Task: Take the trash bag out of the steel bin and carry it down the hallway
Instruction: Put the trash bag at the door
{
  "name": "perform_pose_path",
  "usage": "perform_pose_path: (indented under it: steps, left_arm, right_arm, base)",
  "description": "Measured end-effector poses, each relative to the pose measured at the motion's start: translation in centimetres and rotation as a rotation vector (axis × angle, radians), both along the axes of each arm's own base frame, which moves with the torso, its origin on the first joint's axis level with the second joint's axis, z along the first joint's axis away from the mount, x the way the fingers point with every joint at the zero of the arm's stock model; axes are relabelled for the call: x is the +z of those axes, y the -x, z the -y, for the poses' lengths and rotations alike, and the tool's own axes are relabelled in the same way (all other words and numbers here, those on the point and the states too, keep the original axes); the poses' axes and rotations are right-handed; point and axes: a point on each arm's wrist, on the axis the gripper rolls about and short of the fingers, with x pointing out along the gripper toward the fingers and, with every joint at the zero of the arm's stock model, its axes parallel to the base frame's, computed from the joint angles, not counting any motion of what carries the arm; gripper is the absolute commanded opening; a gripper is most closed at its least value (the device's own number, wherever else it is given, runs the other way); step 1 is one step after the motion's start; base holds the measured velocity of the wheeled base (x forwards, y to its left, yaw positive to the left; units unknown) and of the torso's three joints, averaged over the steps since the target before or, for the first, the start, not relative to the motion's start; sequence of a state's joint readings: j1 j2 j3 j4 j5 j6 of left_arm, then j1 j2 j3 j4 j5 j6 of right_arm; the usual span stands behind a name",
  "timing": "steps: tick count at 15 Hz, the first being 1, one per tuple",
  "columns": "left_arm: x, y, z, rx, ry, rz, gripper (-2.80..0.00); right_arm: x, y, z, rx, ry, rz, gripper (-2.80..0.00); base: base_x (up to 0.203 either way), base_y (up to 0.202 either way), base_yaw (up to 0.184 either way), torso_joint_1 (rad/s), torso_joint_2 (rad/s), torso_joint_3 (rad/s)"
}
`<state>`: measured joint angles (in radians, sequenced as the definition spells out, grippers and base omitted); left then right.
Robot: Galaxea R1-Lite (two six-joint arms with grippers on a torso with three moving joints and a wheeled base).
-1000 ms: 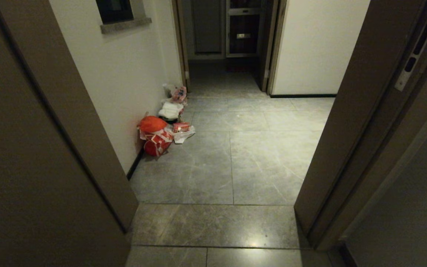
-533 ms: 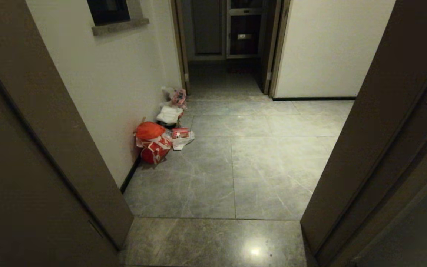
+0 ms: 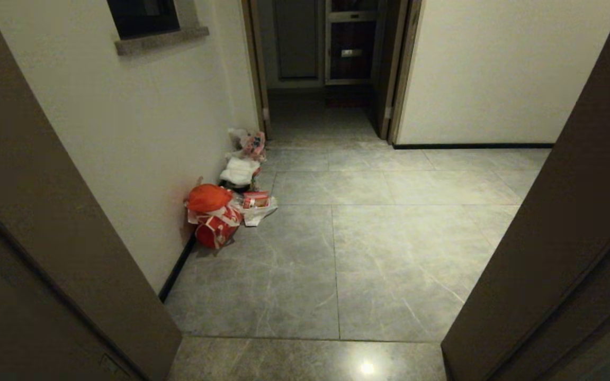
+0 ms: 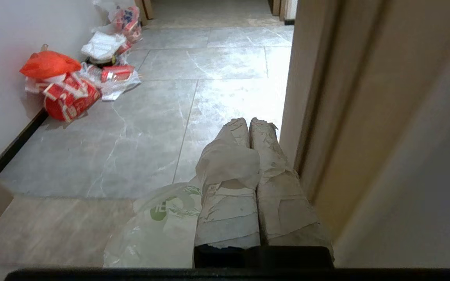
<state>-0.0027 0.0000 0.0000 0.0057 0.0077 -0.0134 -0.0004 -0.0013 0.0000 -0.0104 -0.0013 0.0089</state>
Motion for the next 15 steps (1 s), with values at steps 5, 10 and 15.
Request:
perform_pose_path:
  steps: [5,10,15]
  left_arm:
    - [0.00,0.00,0.00,0.000,0.000,0.000,-2.80]
    - [-0.01,0.00,0.00,0.000,0.000,-0.001,-2.80]
    - [-0.02,0.00,0.00,0.000,0.000,-0.002,-2.80]
  right_arm:
    - [0.01,0.00,0.00,-0.002,0.000,0.000,-2.80]
    - [0.00,0.00,0.00,-0.002,0.000,0.000,-2.80]
    - [-0.01,0.00,0.00,-0.001,0.000,-0.001,-2.80]
  base:
    - [0.193,0.000,0.001,0.005,0.00,0.003]
    - [0.193,0.000,0.001,0.002,0.00,0.003]
    - [0.186,0.000,0.001,0.001,0.00,0.002]
